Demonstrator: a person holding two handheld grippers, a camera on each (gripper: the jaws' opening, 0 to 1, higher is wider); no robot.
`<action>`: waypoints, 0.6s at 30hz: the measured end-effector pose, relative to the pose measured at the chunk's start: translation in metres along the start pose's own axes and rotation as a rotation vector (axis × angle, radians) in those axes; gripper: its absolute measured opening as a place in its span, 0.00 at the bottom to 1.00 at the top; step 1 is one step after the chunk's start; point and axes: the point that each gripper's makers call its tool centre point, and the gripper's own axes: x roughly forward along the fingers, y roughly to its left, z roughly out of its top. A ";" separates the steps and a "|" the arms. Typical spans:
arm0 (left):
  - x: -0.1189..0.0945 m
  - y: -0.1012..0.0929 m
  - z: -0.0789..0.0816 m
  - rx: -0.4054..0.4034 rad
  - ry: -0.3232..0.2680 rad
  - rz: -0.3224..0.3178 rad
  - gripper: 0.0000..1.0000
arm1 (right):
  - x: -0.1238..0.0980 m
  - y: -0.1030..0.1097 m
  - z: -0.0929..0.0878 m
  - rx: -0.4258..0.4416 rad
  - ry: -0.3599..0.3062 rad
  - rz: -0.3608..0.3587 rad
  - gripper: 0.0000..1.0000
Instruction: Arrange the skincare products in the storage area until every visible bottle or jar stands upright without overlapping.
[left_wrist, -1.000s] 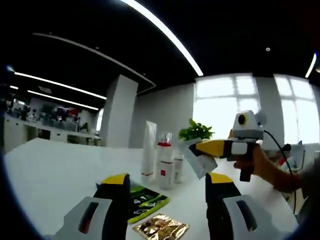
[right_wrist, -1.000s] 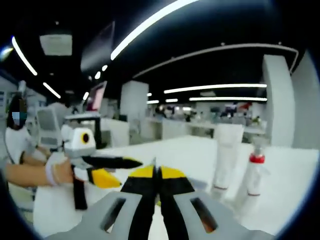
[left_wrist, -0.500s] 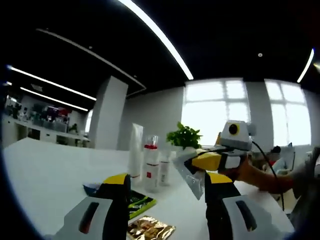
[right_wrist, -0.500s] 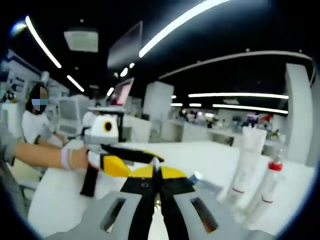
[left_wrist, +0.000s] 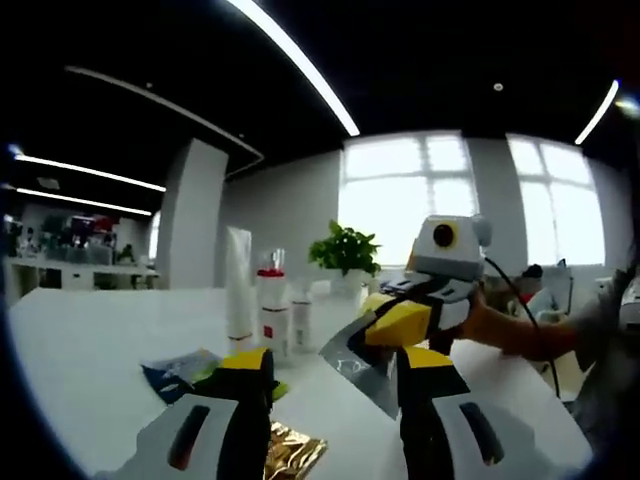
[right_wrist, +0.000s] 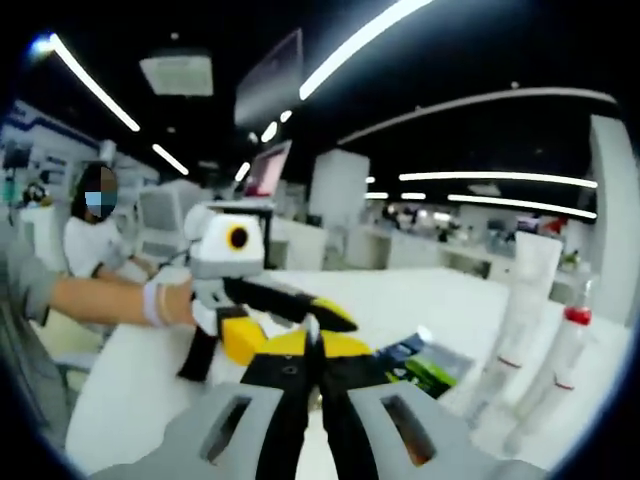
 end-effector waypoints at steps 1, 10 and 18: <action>0.000 -0.001 -0.001 0.000 0.003 -0.004 0.44 | 0.000 0.000 0.000 0.004 -0.001 0.002 0.01; 0.001 -0.011 -0.003 -0.014 0.028 -0.048 0.21 | -0.004 0.000 0.001 0.000 -0.008 -0.003 0.01; -0.003 -0.011 0.003 -0.092 0.013 -0.078 0.16 | -0.007 0.002 0.004 0.031 -0.025 0.032 0.01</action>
